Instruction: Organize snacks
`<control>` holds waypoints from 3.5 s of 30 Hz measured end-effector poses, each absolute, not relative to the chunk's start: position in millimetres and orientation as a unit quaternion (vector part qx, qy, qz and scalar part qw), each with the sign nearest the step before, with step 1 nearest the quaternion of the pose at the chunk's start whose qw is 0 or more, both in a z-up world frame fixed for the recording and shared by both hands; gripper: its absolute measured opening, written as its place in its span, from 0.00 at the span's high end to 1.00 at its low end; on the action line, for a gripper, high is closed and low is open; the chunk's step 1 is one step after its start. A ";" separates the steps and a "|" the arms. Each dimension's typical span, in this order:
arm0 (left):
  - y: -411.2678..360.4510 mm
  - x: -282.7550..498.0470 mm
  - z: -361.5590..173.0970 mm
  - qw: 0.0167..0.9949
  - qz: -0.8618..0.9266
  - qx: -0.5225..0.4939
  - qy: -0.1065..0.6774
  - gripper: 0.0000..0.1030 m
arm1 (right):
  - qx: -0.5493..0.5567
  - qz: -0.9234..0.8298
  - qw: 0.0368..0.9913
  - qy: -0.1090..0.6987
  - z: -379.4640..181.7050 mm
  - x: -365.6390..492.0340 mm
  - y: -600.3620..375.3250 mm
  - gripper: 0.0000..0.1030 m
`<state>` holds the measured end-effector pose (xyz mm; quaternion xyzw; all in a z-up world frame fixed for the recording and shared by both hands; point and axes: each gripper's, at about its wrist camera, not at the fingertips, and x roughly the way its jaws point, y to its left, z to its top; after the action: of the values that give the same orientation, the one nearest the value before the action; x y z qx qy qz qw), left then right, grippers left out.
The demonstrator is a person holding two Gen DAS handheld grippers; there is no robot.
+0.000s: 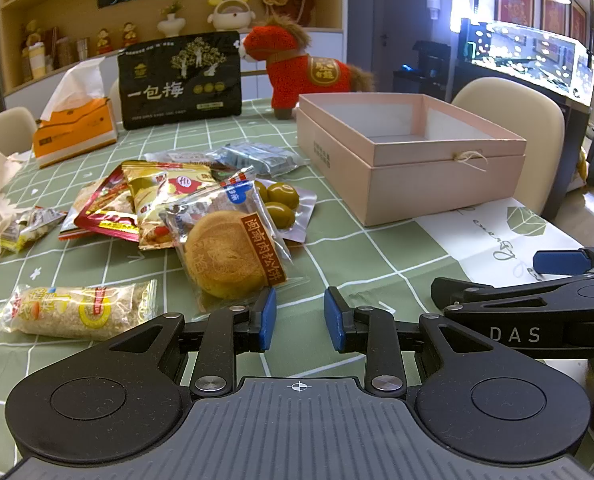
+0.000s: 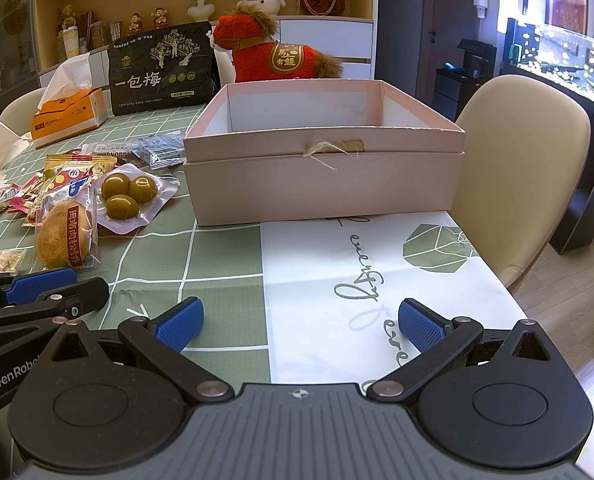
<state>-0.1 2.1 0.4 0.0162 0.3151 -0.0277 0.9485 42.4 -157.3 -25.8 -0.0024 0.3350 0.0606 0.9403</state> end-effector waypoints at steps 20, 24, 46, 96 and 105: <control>9.8 5.1 16.7 0.934 -0.040 -0.027 0.354 0.68 | -0.036 0.122 0.900 0.418 -23.5 53.4 -160.0 0.00; 29.6 2.7 51.8 0.934 -0.028 -0.040 0.354 0.68 | -0.044 0.127 0.892 0.432 -18.3 55.7 -162.4 0.00; 286.7 135.2 24.0 0.887 0.149 -0.159 0.407 0.69 | -0.080 0.143 0.877 0.452 16.2 78.7 -111.0 0.06; 58.0 17.2 24.3 0.838 -0.074 -0.175 0.511 0.74 | -0.051 0.196 0.863 0.463 14.8 85.7 -149.3 0.16; 104.1 -11.4 57.0 0.853 0.014 -0.165 0.496 0.74 | -0.092 0.298 0.846 0.432 13.5 64.5 -109.8 0.16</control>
<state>-11.4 104.1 57.0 -0.1646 0.4959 0.0139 0.8525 64.5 -109.8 13.5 -0.0919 0.4315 0.2982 0.8464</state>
